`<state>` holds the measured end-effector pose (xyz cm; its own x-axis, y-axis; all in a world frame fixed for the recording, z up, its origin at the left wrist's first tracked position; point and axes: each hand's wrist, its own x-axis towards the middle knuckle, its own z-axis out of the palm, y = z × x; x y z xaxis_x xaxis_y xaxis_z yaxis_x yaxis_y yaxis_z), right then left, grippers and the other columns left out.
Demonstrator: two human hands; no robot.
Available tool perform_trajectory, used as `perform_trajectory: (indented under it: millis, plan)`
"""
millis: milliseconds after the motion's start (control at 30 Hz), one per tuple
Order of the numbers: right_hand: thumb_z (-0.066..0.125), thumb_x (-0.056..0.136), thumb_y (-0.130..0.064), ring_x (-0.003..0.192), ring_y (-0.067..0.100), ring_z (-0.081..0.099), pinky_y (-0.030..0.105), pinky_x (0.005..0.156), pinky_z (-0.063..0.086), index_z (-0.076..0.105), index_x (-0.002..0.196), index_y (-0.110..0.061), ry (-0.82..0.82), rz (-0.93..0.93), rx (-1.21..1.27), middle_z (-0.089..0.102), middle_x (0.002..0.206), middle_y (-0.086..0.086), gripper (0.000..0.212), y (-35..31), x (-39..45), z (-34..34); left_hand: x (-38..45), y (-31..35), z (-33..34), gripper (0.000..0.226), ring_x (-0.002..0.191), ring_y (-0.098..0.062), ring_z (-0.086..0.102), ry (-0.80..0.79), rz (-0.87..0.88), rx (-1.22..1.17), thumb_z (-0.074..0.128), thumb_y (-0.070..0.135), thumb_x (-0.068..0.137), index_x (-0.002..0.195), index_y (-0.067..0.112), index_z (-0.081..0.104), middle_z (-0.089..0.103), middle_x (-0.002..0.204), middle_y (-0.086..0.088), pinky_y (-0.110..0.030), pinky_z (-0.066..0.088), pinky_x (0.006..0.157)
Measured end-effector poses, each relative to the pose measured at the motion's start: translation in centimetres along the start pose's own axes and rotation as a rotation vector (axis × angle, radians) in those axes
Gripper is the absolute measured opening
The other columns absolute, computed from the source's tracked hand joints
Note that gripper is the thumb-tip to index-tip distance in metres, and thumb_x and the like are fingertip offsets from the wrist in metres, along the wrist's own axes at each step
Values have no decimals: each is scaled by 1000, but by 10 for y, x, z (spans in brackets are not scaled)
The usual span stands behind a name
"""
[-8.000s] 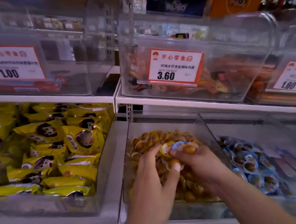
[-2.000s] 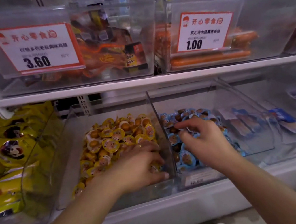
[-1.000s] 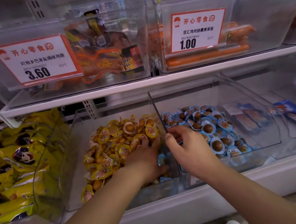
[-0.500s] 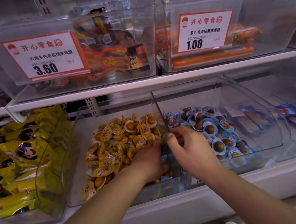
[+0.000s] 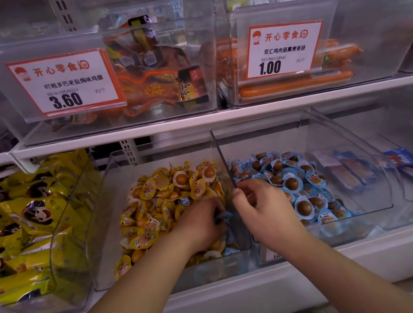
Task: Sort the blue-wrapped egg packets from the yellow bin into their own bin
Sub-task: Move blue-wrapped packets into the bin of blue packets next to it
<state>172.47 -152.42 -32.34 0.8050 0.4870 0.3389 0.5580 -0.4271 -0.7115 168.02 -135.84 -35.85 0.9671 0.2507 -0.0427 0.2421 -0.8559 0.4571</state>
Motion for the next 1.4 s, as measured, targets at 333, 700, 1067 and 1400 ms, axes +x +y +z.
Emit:
perform_trajectory:
  millis: [333, 700, 1067, 1400]
  plan:
    - [49, 94, -46, 76, 0, 63, 27, 65, 53, 70, 107, -25, -13, 33, 30, 69, 87, -13, 33, -1, -2, -5, -5, 2, -7, 13, 94, -17, 63, -48, -33, -123, 67, 27, 87, 99, 29, 61, 67, 101, 4, -38, 54, 85]
    - [51, 97, -29, 94, 3, 62, 16, 77, 50, 67, 103, -34, 308, -42, 379, 65, 99, -15, 18, -32, -6, -14, -71, 5, -72, 12, 48, -14, 46, 241, -503, -1658, 60, 15, 94, 102, 6, 62, 52, 70, -10, -21, 27, 35]
    - [58, 89, -54, 92, 24, 75, 39, 82, 57, 81, 100, -16, -349, 839, 1449, 77, 103, 10, 45, -124, -32, 27, -115, 23, -56, 35, 104, 3, 59, 653, 40, -512, 59, 20, 93, 114, 48, 60, 62, 113, 26, -15, 47, 83]
    - [72, 83, -35, 90, 18, 73, 35, 78, 57, 70, 109, -29, -81, 486, 1062, 76, 101, 3, 26, -83, -19, 13, -100, 40, -48, 85, 142, 16, -11, 292, 241, -477, 50, 49, 84, 153, 45, 0, -7, 158, 35, -5, -3, 113]
